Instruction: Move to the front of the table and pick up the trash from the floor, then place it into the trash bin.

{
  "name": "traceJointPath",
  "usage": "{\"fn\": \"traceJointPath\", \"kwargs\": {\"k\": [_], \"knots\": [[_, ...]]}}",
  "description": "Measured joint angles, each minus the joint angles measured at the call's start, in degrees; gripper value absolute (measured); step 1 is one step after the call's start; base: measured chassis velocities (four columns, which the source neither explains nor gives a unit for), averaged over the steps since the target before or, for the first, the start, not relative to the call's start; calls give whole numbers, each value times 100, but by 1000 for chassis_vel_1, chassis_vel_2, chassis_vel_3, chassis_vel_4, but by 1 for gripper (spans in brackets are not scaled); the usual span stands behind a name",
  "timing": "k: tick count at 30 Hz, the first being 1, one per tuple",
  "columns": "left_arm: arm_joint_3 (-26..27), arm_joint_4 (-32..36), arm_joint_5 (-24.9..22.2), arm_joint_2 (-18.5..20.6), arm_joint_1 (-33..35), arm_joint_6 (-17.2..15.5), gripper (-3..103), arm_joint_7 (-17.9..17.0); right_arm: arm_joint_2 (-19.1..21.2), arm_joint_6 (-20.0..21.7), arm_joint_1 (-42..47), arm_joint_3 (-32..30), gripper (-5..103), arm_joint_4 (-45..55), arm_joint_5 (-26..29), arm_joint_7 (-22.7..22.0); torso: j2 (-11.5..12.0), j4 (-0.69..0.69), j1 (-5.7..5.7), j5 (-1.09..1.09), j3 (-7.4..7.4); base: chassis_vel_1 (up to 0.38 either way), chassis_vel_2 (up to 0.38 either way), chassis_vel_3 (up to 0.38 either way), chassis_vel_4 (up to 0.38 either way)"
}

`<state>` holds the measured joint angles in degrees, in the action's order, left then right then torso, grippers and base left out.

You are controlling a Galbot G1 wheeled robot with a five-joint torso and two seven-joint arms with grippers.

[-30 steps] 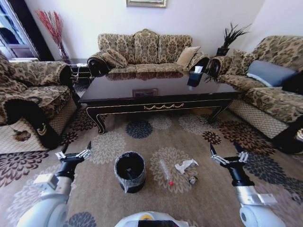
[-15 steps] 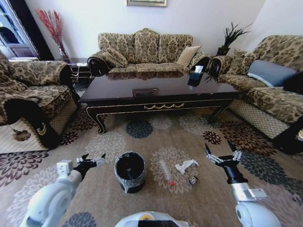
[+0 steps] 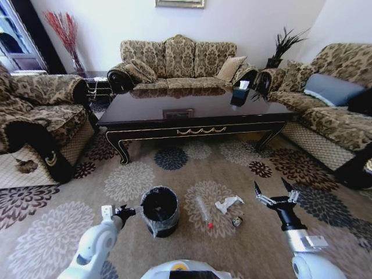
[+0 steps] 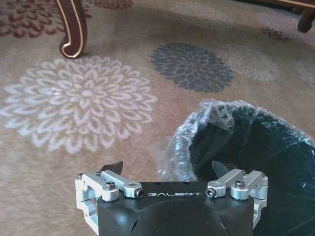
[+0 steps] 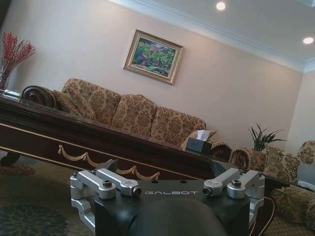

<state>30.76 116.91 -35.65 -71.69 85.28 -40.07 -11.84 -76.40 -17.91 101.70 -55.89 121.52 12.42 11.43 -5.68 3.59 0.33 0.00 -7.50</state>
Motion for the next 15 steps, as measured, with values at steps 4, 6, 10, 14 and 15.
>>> {"fn": "traceJointPath", "kwargs": {"k": [4,6,10,14,15], "knots": [[-160,-267,174,-144,-107,151,100,155,2,-13,24,-4,100,5,-40,0,0,0,0,1,0,0,0,0,0],[-183,-313,236,-166,-128,193,100,208,2,-18,27,-4,100,3,-47,0,0,0,0,1,0,0,0,0,0],[-226,-406,330,-199,-173,291,100,349,2,-56,30,-4,100,-16,-69,12,0,0,0,2,0,0,0,0,0],[-281,-640,364,-249,-296,334,100,433,9,-91,21,1,100,-41,-87,27,0,-1,0,1,0,0,0,0,0],[-281,-640,364,-249,-296,334,100,433,9,-91,21,1,100,-41,-87,27,0,-1,0,1,0,0,0,0,0]]}}
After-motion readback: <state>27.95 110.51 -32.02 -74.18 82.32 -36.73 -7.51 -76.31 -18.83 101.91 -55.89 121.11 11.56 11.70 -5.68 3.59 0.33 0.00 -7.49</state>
